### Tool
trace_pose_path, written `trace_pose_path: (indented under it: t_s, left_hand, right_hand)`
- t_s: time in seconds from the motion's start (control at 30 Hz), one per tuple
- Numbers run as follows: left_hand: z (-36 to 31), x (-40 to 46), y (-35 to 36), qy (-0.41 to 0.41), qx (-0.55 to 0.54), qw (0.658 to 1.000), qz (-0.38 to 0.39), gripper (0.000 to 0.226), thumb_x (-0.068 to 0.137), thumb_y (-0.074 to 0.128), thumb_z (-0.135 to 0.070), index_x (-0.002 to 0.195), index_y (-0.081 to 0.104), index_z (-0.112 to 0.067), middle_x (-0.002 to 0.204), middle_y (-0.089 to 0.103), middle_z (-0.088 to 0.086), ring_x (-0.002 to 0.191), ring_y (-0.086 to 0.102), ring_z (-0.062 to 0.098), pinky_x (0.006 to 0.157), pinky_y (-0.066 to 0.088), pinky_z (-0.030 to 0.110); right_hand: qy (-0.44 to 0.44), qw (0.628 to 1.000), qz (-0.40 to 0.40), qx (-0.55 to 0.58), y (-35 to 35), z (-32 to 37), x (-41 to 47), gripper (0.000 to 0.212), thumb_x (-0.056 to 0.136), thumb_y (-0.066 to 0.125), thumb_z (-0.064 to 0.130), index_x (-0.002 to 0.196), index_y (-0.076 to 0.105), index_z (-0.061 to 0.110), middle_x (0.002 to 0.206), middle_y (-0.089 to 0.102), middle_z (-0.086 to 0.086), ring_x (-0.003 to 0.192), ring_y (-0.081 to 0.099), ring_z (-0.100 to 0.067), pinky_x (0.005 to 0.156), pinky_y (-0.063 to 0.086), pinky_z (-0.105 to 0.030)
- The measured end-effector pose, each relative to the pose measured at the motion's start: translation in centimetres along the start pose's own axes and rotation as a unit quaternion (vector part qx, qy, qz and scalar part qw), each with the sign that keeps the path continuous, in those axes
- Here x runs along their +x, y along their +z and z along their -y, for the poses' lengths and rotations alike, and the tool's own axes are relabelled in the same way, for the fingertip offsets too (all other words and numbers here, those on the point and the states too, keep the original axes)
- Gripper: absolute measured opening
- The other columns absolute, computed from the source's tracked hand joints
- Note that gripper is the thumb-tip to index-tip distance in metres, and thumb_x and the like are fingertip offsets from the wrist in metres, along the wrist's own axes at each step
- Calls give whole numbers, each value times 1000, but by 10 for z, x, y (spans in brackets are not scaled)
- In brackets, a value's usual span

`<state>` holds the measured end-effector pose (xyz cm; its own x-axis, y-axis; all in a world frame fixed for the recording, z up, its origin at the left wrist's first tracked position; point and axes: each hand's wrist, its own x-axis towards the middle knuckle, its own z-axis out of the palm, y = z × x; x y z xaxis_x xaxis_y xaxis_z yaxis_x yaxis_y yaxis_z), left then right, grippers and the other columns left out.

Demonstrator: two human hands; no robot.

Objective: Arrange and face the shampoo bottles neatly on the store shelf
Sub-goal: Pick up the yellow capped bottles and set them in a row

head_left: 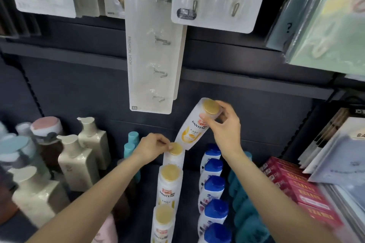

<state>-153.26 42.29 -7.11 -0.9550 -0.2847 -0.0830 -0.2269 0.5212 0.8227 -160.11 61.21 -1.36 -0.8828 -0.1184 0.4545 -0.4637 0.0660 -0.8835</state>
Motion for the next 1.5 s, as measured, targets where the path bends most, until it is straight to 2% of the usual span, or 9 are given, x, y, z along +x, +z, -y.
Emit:
trace_pose_path:
  t_s: [0.2,0.37,0.47,0.53,0.67,0.83,1.03,1.17,1.5]
  left_hand:
    - [8,5,2,-10,-10,1000,-7,14,79,72,-12,82,64,-23,85,71,3,83,66,15,81,51,24]
    - [7,9,4,-27,-14,1000,-1,11,81,68,-9,82,64,-19,83,70,7,76,63,14,76,51,25]
    - [8,11,5,-47,-33,998,6,12,82,67,-8,81,62,-19,81,68,6,71,60,9,67,45,19]
    - [8,12,6,-54,-38,998,9,12,82,68,-8,83,62,-19,85,69,8,73,60,10,66,45,19]
    - [7,10,5,-57,-44,997,12,11,82,69,-9,83,62,-18,83,68,7,76,60,11,68,47,19]
    - [6,7,2,-58,-52,997,25,13,81,69,-8,87,62,-17,79,68,5,76,61,10,67,46,18]
    - [5,6,4,-70,-55,996,24,14,80,70,-10,88,61,-18,88,69,7,83,61,14,77,48,26]
    - [5,7,4,-79,-61,995,27,13,81,69,-12,87,61,-20,91,70,10,87,61,18,81,48,31]
    - [5,7,6,-82,-54,995,16,14,82,70,-13,88,60,-20,96,70,12,90,63,19,84,50,32]
  right_hand:
    - [30,994,68,-79,26,-41,11,48,74,78,12,117,59,16,101,62,11,96,60,-8,82,50,-19]
    - [47,981,117,-149,38,-63,9,55,76,77,13,126,56,13,112,60,5,103,54,-6,83,38,-7]
    - [51,973,144,-173,40,-69,10,46,76,77,11,118,60,10,103,59,5,95,52,-6,71,33,3]
    - [66,967,163,-185,43,-71,13,41,75,77,13,112,61,11,99,61,4,91,53,-7,67,35,-3]
    - [112,951,205,-200,52,-77,16,44,71,78,14,111,60,12,103,65,-2,97,60,-16,73,42,-19]
    - [130,935,242,-226,58,-82,17,49,67,83,17,111,63,9,105,67,-6,100,61,-18,80,48,-24]
    - [109,906,327,-246,56,-75,22,35,77,74,14,110,66,8,104,67,-7,99,59,-18,78,43,-24]
    - [110,914,310,-236,55,-72,21,37,77,75,14,112,64,9,105,66,-6,96,56,-15,80,43,-24]
    - [97,931,268,-226,62,-65,11,36,79,73,11,113,64,3,108,67,-12,103,60,-24,88,47,-30]
